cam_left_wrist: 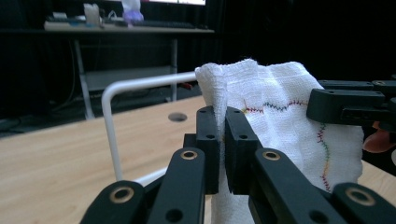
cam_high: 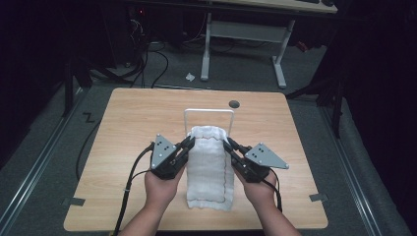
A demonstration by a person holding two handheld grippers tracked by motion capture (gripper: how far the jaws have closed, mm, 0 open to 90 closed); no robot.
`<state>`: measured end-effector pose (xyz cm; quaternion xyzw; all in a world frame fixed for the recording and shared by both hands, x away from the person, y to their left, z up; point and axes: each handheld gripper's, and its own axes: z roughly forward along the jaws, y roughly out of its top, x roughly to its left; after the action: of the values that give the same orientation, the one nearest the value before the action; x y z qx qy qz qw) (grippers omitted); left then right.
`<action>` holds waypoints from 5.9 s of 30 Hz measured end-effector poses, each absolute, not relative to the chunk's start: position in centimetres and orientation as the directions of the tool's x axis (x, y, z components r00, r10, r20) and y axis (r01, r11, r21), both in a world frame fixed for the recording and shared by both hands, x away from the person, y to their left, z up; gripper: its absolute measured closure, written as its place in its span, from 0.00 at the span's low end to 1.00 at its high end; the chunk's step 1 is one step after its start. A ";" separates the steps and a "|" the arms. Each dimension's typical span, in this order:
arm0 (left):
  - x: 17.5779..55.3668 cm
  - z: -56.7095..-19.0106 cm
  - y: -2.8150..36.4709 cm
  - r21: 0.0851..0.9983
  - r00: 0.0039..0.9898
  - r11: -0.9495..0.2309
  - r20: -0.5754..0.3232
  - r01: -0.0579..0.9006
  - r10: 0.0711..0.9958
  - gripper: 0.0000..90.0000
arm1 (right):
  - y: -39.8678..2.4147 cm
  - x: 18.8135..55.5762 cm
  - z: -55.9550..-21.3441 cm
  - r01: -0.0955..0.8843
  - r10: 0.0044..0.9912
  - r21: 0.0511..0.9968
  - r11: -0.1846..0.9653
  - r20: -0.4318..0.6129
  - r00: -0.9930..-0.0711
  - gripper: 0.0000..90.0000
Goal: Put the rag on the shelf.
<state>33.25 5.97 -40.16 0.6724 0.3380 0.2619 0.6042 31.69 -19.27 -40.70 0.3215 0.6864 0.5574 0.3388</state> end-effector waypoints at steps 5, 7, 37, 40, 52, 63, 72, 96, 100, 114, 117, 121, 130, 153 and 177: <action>33.3 -38.7 6.2 0.994 0.629 -0.030 -0.040 0.100 0.776 0.95 | -19.0 31.8 -38.9 0.020 0.820 0.986 0.163 -0.125 -0.558 0.91; 33.3 -38.3 6.3 0.996 0.628 -0.026 -0.035 0.088 0.778 0.95 | -19.0 31.8 -38.7 0.011 0.821 0.987 0.163 -0.129 -0.555 0.91; 38.9 -31.2 6.0 0.999 0.620 -0.050 0.038 0.002 0.784 0.96 | -19.0 36.3 -32.1 -0.065 0.832 0.991 0.113 -0.130 -0.539 0.91; 40.3 -30.5 5.8 0.998 0.630 -0.055 0.042 0.000 0.775 0.96 | -19.2 37.4 -31.6 -0.063 0.843 0.994 0.094 -0.114 -0.526 0.91; 43.5 -30.4 5.3 0.997 0.626 -0.056 0.012 0.051 0.780 0.95 | -19.6 41.4 -31.1 -0.004 0.857 0.997 0.071 -0.063 -0.512 0.91; 46.5 -31.2 5.6 0.993 0.615 -0.058 -0.019 0.105 0.788 0.95 | -19.2 44.2 -31.8 0.053 0.860 0.996 0.069 -0.033 -0.509 0.91; 48.7 -31.3 5.3 0.991 0.617 -0.070 -0.018 0.117 0.787 0.95 | -19.3 46.4 -31.9 0.079 0.870 0.993 0.086 -0.036 -0.492 0.91; 54.9 -36.3 4.8 0.936 0.551 -0.077 -0.133 0.342 0.824 0.67 | -19.8 53.2 -36.3 0.323 0.891 0.939 0.116 0.045 -0.451 0.79; 54.6 -36.6 5.5 0.937 0.550 -0.084 -0.126 0.340 0.826 0.63 | -20.1 53.0 -36.6 0.318 0.886 0.938 0.141 0.024 -0.463 0.77; 53.3 -36.8 6.3 0.940 0.550 -0.059 -0.144 0.335 0.823 0.59 | -21.0 51.8 -36.8 0.317 0.885 0.937 0.149 0.017 -0.466 0.77; 52.8 -36.8 6.7 0.943 0.552 -0.072 -0.127 0.325 0.824 0.58 | -21.0 51.3 -37.0 0.310 0.879 0.937 0.162 0.006 -0.477 0.77; 51.4 -37.0 7.8 0.947 0.555 -0.086 -0.108 0.311 0.825 0.58 | -21.1 50.1 -37.2 0.285 0.877 0.943 0.171 -0.014 -0.480 0.77; 48.9 -37.5 10.5 0.949 0.536 -0.068 -0.114 0.307 0.837 0.57 | -22.7 46.8 -37.9 0.272 0.872 0.951 0.147 0.005 -0.489 0.74; 43.3 -39.9 12.4 0.943 0.589 -0.113 -0.100 0.313 0.802 0.54 | -24.9 41.0 -39.2 0.229 0.865 0.954 0.193 -0.055 -0.498 0.73; 32.4 -54.2 12.3 0.782 0.690 -0.375 -0.095 0.498 0.717 0.45 | -21.2 31.9 -52.6 0.420 0.806 0.837 0.351 -0.042 -0.590 0.62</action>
<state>32.37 12.30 -54.21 0.8186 0.3709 0.1313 0.4184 31.92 -21.19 -52.57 0.3889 0.7884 0.4165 0.2319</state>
